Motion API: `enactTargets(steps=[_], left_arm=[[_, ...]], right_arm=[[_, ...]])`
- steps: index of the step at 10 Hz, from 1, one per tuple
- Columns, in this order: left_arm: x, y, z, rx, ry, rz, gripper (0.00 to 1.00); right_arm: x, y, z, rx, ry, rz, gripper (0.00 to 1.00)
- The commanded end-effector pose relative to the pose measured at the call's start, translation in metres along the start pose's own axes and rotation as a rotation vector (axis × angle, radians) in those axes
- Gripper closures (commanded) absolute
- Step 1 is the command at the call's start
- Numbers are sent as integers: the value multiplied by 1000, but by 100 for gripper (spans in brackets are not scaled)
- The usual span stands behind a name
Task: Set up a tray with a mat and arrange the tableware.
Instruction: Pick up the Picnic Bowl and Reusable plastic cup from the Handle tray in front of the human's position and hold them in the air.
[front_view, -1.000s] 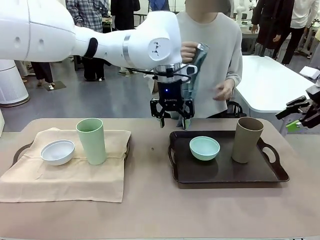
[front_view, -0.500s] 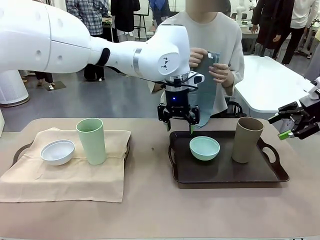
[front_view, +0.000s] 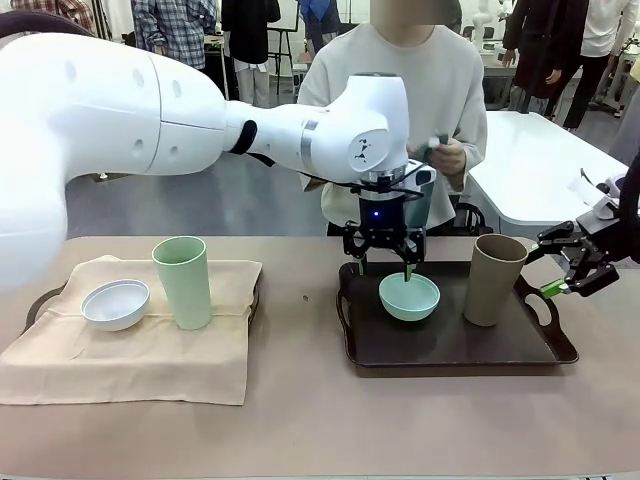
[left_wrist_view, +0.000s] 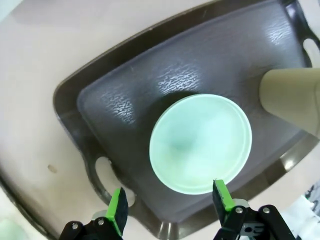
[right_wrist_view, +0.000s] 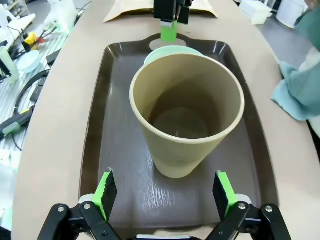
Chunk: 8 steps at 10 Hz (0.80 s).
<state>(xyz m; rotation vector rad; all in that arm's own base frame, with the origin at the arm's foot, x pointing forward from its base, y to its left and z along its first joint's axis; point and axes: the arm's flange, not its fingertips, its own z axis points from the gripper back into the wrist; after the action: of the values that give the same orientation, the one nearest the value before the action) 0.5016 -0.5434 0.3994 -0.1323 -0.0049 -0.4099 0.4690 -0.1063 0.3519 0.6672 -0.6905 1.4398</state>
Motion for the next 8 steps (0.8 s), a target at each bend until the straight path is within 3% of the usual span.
enactTargets(steps=[1, 5, 8], left_arm=[[6, -5, 4, 59, 3, 19, 11], [4, -4, -5, 70, 19, 20, 11], [-2, 1, -9, 37, 24, -7, 11]], right_arm=[[-4, -1, -13, -3, -21, 17, 0], [-1, -9, -37, 6, -15, 6, 0], [1, -6, -26, 39, -10, -1, 0]])
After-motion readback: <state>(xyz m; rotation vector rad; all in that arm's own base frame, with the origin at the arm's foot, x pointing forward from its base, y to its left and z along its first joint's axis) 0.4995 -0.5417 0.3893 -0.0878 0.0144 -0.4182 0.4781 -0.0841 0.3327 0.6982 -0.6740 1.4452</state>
